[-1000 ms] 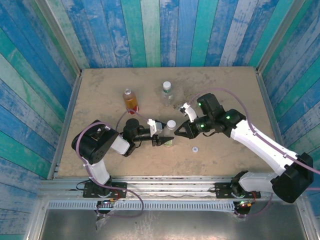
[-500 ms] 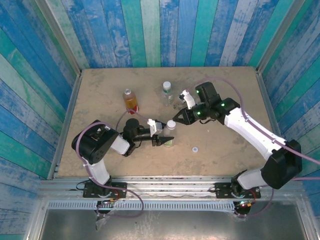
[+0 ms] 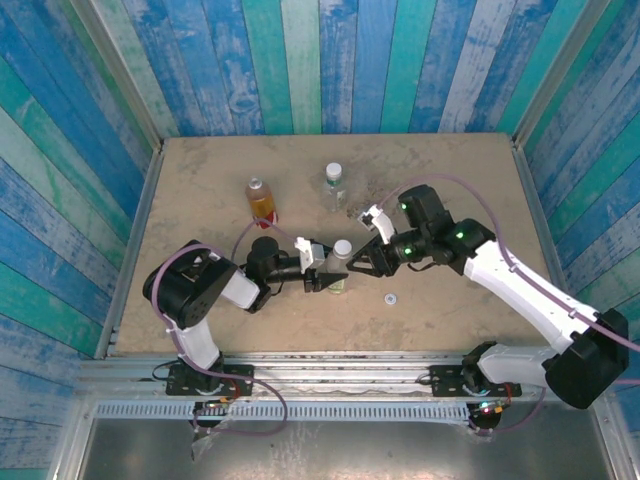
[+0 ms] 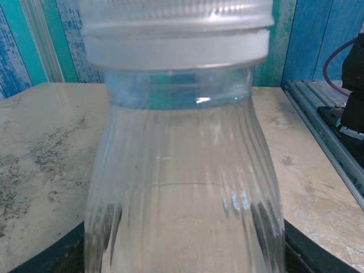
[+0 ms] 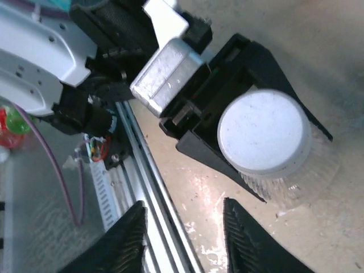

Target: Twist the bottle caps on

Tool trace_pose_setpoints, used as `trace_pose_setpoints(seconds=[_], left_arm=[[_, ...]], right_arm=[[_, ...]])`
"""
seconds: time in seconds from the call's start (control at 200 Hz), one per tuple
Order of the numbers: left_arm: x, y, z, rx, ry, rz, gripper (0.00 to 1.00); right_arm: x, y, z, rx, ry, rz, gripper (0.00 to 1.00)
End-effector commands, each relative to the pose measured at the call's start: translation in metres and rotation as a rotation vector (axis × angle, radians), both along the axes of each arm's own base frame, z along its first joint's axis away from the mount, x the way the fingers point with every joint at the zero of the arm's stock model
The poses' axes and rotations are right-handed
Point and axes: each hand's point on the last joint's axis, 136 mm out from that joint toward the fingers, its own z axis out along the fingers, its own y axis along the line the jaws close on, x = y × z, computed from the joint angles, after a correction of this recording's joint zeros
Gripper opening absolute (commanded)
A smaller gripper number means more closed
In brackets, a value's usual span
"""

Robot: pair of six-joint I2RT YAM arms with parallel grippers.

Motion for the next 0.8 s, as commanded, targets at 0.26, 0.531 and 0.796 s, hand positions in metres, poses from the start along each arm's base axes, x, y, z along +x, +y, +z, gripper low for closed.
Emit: trace_pose_setpoints(seconds=[0.26,0.531,0.796], left_arm=[[-0.028,0.007,0.033,0.023,-0.024,-0.083,0.6],[-0.04,0.012,0.048,0.026,-0.073,-0.102,0.6],[-0.044,0.015,0.055,0.015,-0.099,-0.105,0.6]], right_arm=[[-0.025,0.003,0.041,-0.02,-0.628,0.447,0.75],[-0.023,0.022,0.053,0.011,-0.684,0.585,0.7],[-0.009,0.032,0.039,-0.018,-0.613,0.568,0.59]])
